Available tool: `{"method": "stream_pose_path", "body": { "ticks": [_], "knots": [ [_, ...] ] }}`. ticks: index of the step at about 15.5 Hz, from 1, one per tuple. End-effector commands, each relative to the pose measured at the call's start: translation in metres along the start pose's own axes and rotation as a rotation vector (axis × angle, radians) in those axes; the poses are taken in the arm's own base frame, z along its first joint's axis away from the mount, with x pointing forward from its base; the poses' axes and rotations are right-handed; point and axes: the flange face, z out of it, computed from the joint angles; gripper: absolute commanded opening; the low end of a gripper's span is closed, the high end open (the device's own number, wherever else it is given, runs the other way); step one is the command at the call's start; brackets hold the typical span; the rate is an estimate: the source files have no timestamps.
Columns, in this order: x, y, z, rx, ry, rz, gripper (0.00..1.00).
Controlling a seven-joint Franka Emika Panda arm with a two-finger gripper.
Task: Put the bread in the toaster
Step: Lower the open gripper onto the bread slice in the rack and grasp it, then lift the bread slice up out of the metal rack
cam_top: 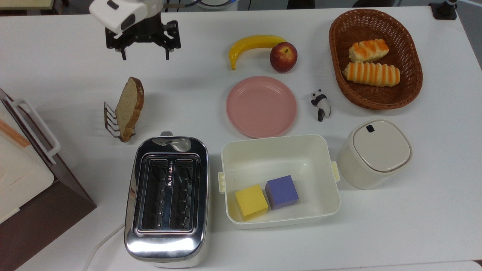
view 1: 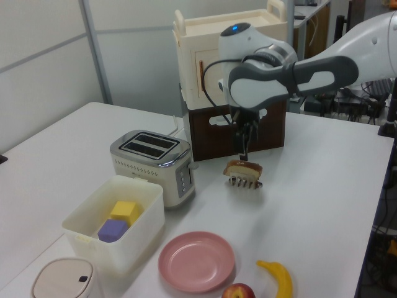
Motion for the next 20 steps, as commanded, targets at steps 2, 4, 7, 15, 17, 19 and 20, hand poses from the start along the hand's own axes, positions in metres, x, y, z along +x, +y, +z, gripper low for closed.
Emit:
{"method": "stream_pose_path", "body": {
  "ticks": [2,4,7,15,17,19,20],
  "knots": [
    [0.011,0.008,0.035,-0.053,0.001,-0.044,1.00],
    [0.017,0.014,0.053,-0.066,-0.017,-0.049,1.00],
    [0.025,0.015,0.072,-0.096,-0.042,-0.067,0.94],
    [0.033,0.022,0.066,-0.100,-0.031,-0.094,0.00],
    [0.034,0.025,0.057,-0.106,-0.019,-0.088,0.00],
    [0.032,0.028,0.053,-0.108,-0.013,-0.083,0.00],
    [0.033,0.029,0.050,-0.111,-0.007,-0.080,0.00]
  ]
}}
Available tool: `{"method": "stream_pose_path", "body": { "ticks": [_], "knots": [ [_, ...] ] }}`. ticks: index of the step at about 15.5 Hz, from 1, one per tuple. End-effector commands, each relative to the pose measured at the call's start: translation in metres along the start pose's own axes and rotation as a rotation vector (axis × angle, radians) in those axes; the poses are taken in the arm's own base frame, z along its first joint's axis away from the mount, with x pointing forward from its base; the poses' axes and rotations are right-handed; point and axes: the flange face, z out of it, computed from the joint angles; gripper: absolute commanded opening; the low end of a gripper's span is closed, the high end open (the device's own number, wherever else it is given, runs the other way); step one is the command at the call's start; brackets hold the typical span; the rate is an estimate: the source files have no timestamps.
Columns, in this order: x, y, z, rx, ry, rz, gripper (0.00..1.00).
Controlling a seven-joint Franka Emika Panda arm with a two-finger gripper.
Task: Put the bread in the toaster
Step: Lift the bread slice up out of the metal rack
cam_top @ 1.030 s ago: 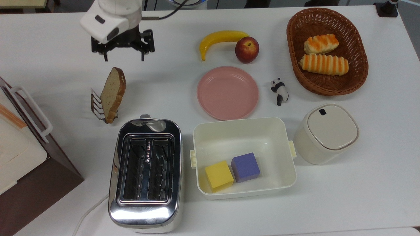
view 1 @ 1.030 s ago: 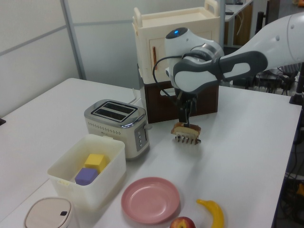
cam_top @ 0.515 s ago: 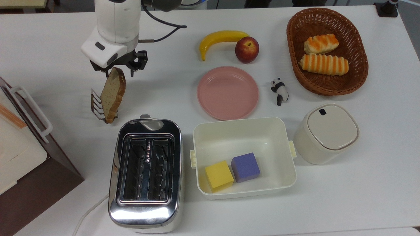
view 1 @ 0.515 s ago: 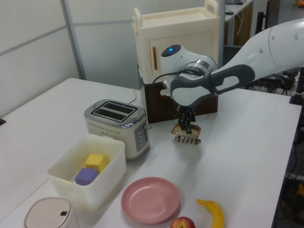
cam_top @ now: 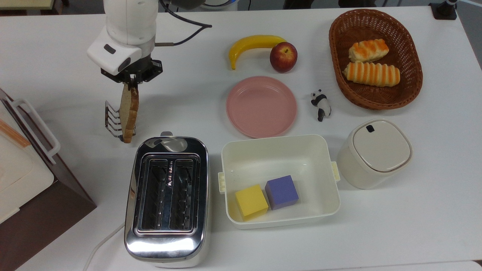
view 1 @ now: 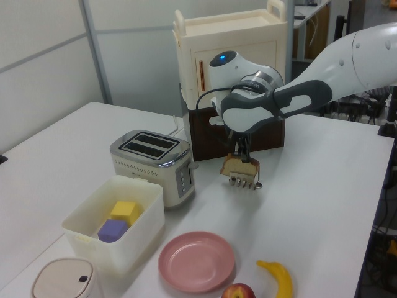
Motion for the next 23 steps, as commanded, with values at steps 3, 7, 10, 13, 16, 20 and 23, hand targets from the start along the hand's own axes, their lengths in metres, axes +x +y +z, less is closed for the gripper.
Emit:
{"method": "stream_pose_path", "body": {
  "ticks": [3,7,10,13,16,20,23],
  "knots": [
    [0.001,0.015,-0.029,-0.032,0.047,0.001,0.00],
    [0.006,0.036,-0.077,-0.046,0.098,0.051,0.00],
    [0.007,0.046,-0.124,0.021,0.159,0.158,0.00],
    [0.010,0.046,-0.142,0.070,0.206,0.263,0.00],
    [0.019,0.046,-0.152,0.129,0.249,0.372,0.00],
    [0.041,0.047,-0.168,0.192,0.309,0.470,0.00],
    [0.056,0.047,-0.174,0.250,0.413,0.564,0.00]
  ]
}}
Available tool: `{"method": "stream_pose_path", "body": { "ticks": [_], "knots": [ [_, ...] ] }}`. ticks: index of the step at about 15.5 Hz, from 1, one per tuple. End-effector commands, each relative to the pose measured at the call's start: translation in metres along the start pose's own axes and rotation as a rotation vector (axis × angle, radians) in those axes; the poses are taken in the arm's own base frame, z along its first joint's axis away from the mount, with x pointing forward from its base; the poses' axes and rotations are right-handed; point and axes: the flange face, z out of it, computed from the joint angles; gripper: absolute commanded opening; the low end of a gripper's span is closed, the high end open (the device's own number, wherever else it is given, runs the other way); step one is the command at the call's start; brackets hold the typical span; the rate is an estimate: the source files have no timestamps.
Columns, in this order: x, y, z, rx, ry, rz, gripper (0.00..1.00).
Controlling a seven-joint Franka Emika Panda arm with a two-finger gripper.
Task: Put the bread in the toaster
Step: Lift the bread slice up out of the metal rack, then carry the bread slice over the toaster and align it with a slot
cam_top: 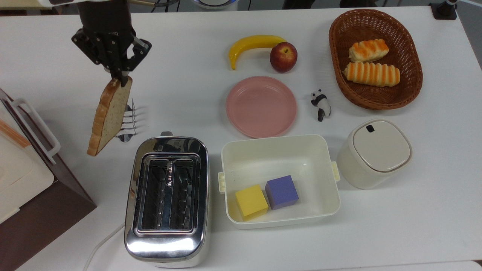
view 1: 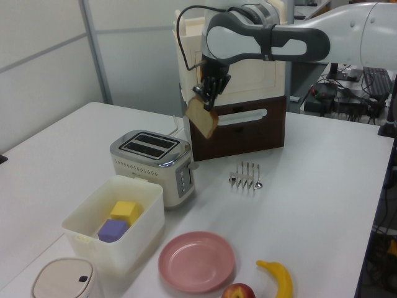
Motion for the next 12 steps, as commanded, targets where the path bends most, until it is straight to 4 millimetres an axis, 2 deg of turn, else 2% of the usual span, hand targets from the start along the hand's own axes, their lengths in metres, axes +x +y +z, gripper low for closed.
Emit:
{"method": "stream_pose_path", "body": {
  "ticks": [1,5,8,10,12],
  "knots": [
    [0.025,-0.013,0.001,0.101,0.129,0.142,0.00],
    [0.039,-0.025,0.000,0.199,0.245,0.226,0.00],
    [0.042,-0.034,-0.003,0.241,0.287,0.236,0.00],
    [0.043,-0.047,-0.007,0.278,0.309,0.239,0.00],
    [0.044,-0.052,-0.003,0.305,0.308,0.248,0.00]
  ]
}}
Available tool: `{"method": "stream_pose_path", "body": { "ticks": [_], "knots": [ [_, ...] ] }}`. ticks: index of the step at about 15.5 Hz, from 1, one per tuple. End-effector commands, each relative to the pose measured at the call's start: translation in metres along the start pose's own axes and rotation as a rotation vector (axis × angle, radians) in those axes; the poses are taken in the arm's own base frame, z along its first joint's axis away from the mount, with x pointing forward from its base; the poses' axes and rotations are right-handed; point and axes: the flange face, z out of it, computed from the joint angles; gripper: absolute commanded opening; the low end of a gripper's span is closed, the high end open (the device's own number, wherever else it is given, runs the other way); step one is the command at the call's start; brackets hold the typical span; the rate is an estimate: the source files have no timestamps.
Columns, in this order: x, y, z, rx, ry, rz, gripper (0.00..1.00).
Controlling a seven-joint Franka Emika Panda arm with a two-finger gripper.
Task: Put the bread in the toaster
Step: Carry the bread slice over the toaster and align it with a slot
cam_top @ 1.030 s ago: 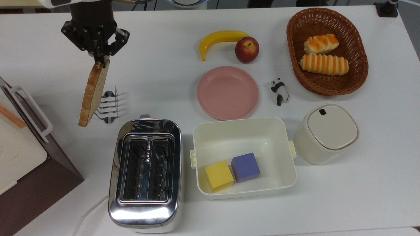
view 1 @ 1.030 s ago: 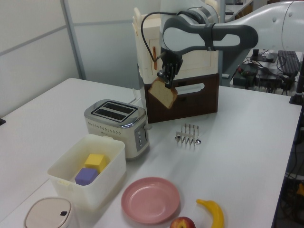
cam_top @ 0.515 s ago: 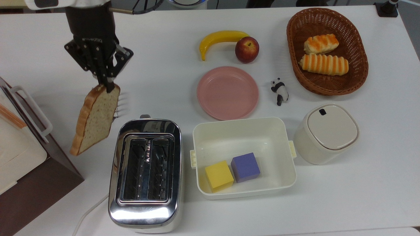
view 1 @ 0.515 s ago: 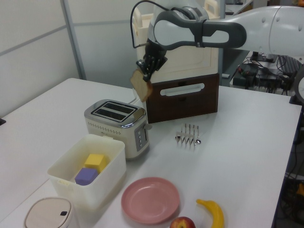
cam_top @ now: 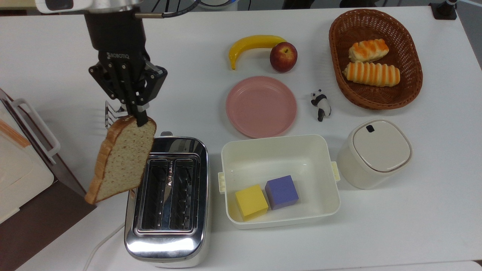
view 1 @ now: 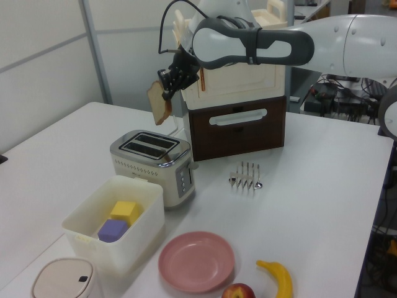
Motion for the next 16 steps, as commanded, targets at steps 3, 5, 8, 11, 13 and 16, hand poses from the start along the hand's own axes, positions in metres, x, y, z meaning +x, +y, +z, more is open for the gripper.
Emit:
{"method": "stream_pose_path", "body": {
  "ticks": [3,5,8,11,13,16],
  "knots": [
    [-0.008,-0.027,0.018,0.068,-0.005,0.016,0.00],
    [-0.016,-0.031,0.028,0.064,-0.027,0.002,0.00],
    [-0.025,-0.031,0.041,0.052,-0.055,-0.028,0.00],
    [-0.027,-0.028,0.042,0.031,-0.064,-0.066,0.00],
    [-0.027,-0.025,0.042,0.015,-0.074,-0.074,0.00],
    [-0.026,-0.020,0.041,0.004,-0.081,-0.074,0.00]
  ]
}}
